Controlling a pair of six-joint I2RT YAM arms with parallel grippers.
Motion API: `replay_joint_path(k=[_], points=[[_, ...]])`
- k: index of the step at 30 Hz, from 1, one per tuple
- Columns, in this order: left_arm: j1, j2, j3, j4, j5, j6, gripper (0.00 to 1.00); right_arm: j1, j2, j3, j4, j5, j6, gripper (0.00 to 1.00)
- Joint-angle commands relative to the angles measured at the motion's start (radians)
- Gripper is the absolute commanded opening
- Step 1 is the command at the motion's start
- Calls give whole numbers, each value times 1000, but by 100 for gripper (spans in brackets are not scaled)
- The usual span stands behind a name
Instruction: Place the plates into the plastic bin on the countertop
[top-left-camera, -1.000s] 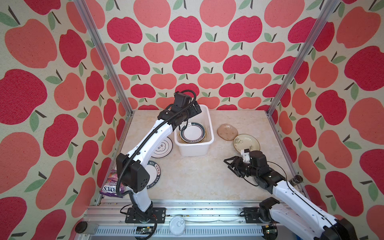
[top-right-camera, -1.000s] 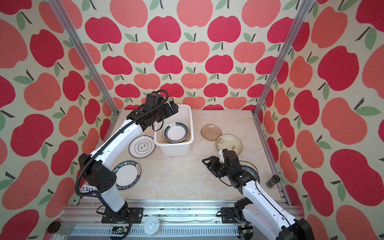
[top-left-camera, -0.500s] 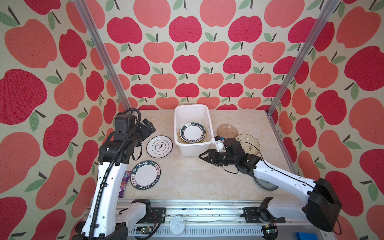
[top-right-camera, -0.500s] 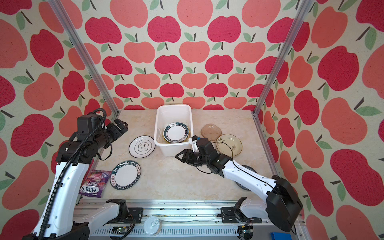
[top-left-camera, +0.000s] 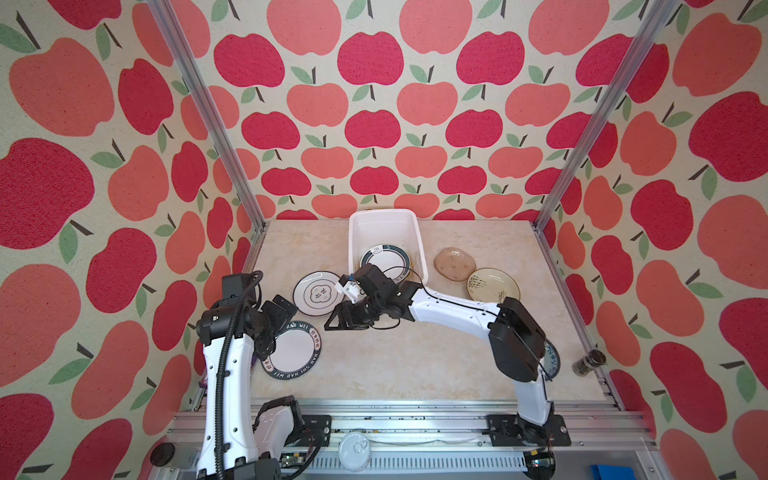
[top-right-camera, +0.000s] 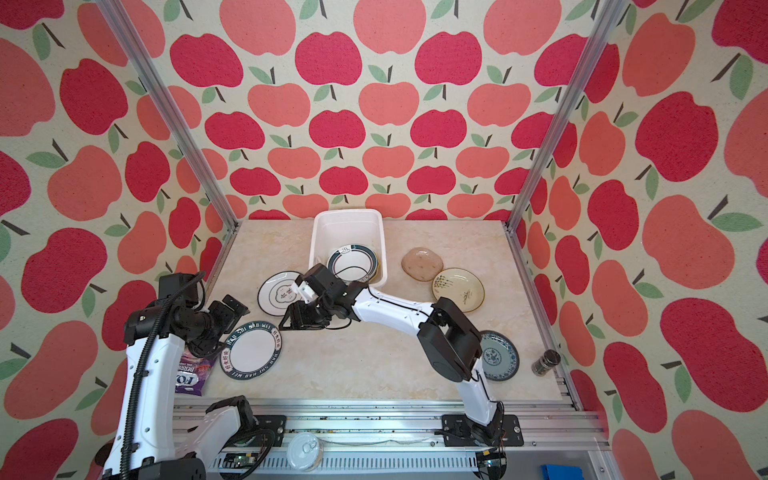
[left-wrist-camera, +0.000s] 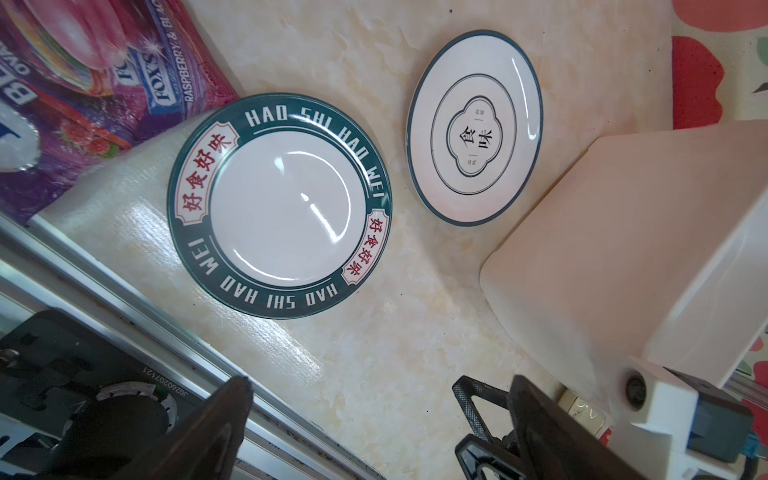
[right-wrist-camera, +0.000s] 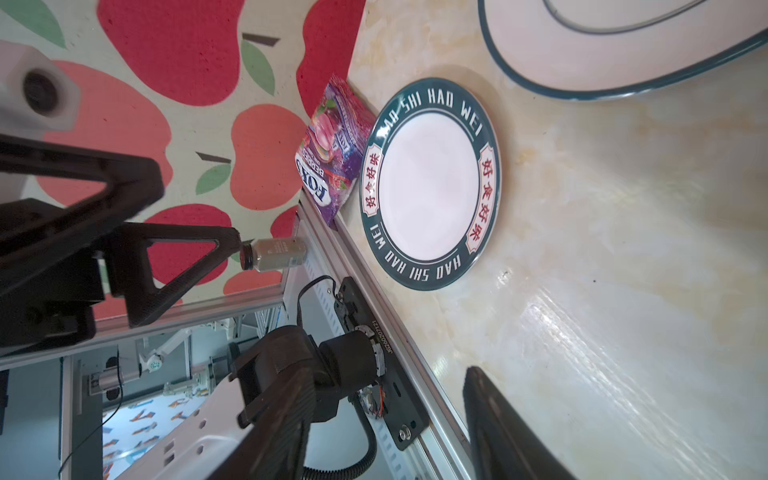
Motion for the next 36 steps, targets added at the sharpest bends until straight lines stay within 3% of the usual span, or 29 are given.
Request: replay_joint_path(k=[1,4,6,8,10,13,17,20,26,36], points=[[13,5,-22,-57,-39,11,99,28,94,160,-241,-36,-48,61],[22,26,-33,-40,-94,67,99,32,150,236,-253,-18,25,62],[23,58,-32,-32,-108,101,99,33,155,227,-200,17,141,63],[22,82,-26,-6,-92,156,100,47,130,138,-41,74,336,63],[26,106,-16,16,-97,235,99,86,80,-8,168,201,552,63],[29,170,11,34,-96,348,99,166,45,-141,290,342,725,62],[34,236,35,84,-24,436,99,182,29,-239,331,386,832,62],[54,275,54,114,-11,440,99,189,25,-211,305,443,814,63],[113,389,70,153,-19,432,99,201,107,-137,375,418,858,64],[161,583,54,254,-23,463,99,193,110,-195,455,403,923,62]])
